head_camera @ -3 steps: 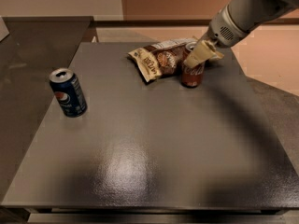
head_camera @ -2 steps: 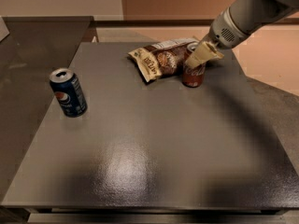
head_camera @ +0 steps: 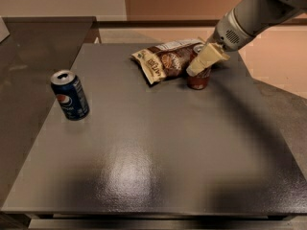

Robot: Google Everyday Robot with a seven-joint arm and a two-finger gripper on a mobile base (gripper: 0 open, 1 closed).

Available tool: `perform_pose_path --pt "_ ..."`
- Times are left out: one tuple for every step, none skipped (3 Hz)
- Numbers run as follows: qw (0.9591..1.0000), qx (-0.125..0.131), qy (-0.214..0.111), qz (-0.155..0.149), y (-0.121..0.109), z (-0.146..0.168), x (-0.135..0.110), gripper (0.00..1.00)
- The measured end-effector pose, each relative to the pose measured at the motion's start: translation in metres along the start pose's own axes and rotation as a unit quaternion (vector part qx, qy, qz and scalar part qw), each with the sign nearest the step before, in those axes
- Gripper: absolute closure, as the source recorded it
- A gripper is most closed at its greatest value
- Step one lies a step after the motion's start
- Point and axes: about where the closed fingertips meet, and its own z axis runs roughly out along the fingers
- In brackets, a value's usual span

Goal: Move coke can near brown chip bag

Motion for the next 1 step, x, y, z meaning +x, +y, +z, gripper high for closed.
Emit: perform_pose_path --pt "1.0 0.0 0.0 0.0 0.0 0.0001 0.0 0.0"
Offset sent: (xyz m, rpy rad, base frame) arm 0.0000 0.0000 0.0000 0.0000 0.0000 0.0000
